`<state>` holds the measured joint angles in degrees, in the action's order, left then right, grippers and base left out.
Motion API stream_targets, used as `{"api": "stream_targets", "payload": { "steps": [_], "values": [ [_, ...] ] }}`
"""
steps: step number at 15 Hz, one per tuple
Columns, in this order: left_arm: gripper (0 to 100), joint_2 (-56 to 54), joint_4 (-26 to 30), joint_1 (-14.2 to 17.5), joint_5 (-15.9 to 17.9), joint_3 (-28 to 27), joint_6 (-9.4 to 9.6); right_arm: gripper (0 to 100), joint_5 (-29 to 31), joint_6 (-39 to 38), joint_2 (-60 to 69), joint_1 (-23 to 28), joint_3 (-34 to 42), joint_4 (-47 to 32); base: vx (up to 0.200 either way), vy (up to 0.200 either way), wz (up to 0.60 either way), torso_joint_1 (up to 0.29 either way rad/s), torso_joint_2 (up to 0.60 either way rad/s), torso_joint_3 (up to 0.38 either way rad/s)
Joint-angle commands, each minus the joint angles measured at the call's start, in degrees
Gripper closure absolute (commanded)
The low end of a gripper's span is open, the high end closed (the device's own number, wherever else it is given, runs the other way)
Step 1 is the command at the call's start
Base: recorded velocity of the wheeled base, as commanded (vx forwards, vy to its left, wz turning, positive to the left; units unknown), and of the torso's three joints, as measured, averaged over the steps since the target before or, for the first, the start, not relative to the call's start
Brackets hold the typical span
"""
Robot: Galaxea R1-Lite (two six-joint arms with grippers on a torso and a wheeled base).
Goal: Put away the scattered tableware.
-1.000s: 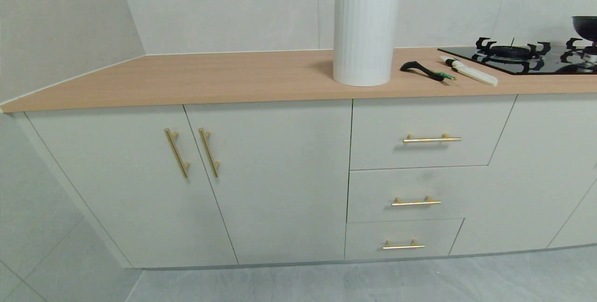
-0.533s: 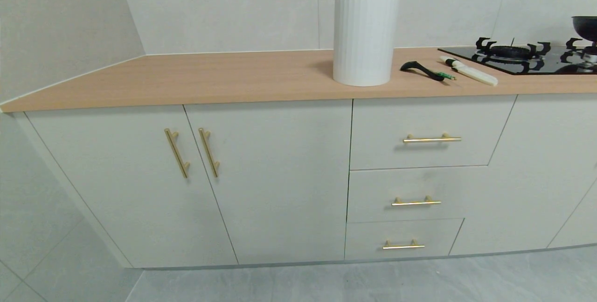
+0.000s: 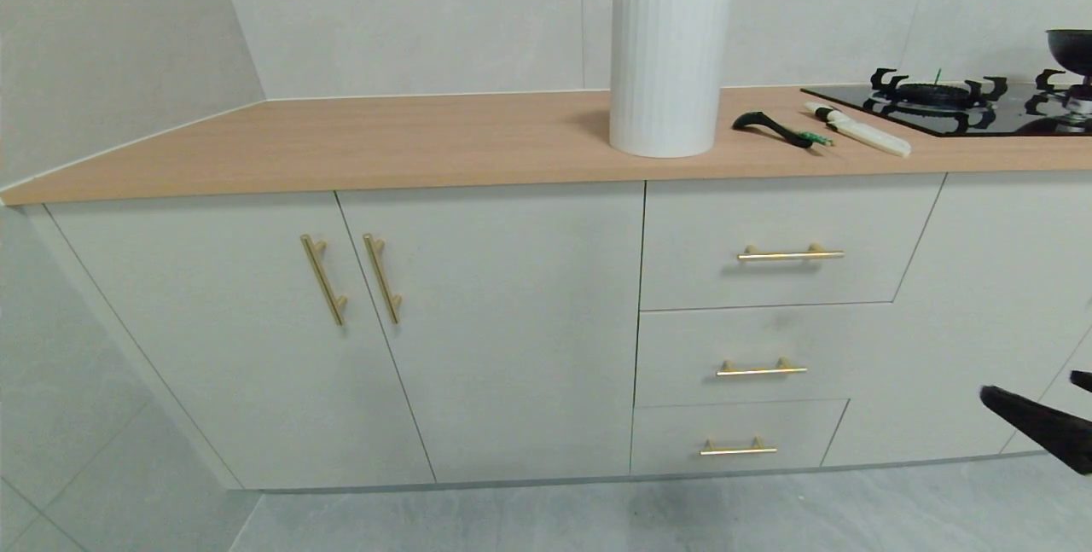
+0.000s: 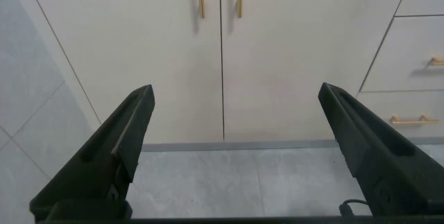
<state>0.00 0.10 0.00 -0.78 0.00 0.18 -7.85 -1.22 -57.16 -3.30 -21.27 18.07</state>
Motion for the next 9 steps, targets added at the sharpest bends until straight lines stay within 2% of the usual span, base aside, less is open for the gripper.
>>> {"api": "stream_targets", "payload": {
  "steps": [1,9],
  "values": [
    [0,0.1,0.0,0.0,0.0,0.0,-0.01,0,-0.1,0.1,-22.8,-0.4,-4.0,10.1,0.000,0.000,0.00,0.000,0.00,0.000],
    [0,0.1,0.0,0.0,0.0,0.0,-0.01,0,-0.2,1.0,-50.1,-1.3,-19.5,11.7,0.000,0.000,0.00,0.000,0.00,0.000]
  ]
}}
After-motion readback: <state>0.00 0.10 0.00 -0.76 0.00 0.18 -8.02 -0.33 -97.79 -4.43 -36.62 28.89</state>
